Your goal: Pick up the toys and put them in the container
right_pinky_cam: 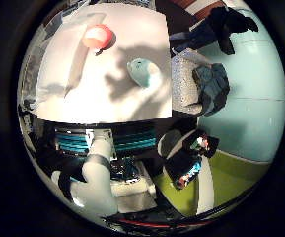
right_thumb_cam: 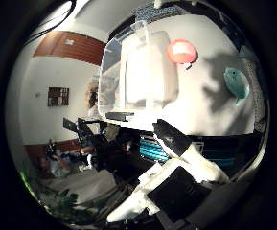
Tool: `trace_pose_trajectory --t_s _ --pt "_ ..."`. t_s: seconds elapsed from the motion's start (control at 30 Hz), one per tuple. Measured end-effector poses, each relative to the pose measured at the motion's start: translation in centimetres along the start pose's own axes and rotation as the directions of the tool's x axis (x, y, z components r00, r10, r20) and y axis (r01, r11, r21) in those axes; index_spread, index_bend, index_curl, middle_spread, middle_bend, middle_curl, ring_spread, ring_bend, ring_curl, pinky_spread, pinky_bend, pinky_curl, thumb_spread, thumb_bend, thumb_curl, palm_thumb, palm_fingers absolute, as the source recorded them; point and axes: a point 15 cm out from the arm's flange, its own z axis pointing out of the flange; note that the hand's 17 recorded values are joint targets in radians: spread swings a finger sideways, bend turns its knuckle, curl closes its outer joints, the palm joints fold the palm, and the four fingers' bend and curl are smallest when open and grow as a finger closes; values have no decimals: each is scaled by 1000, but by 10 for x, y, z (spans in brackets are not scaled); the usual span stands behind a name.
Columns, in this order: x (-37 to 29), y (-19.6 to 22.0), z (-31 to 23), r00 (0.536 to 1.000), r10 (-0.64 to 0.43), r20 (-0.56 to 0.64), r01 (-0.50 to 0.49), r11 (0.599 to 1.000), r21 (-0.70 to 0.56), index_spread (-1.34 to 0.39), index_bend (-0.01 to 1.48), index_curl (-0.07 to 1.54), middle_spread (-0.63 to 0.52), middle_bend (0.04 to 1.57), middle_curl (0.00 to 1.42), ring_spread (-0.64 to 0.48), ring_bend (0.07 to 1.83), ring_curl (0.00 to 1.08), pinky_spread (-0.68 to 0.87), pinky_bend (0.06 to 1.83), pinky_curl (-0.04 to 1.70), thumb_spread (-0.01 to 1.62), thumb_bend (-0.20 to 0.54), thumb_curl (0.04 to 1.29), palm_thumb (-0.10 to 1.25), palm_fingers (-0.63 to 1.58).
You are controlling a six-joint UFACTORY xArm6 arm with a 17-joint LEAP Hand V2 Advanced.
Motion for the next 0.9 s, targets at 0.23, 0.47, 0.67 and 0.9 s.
trace_pose_trajectory --t_s 0.23,0.47,0.67,0.9 --pt "64 -22 25 994 97 -48 -98 995 -7 -384 153 264 24 196 311 205 318 244 432 474 295 1077 -29 298 534 116" --pt "115 -36 55 983 180 -46 -182 983 -30 -374 158 263 31 194 317 210 315 249 442 483 295 1073 -23 291 512 108" --pt "134 -44 86 978 206 -39 -208 976 -61 -372 161 269 34 193 319 210 310 251 437 475 292 1073 -23 290 511 108" --pt "149 -51 120 974 224 -28 -226 969 -96 -372 161 271 34 192 318 211 305 253 439 473 290 1074 -22 291 520 107"
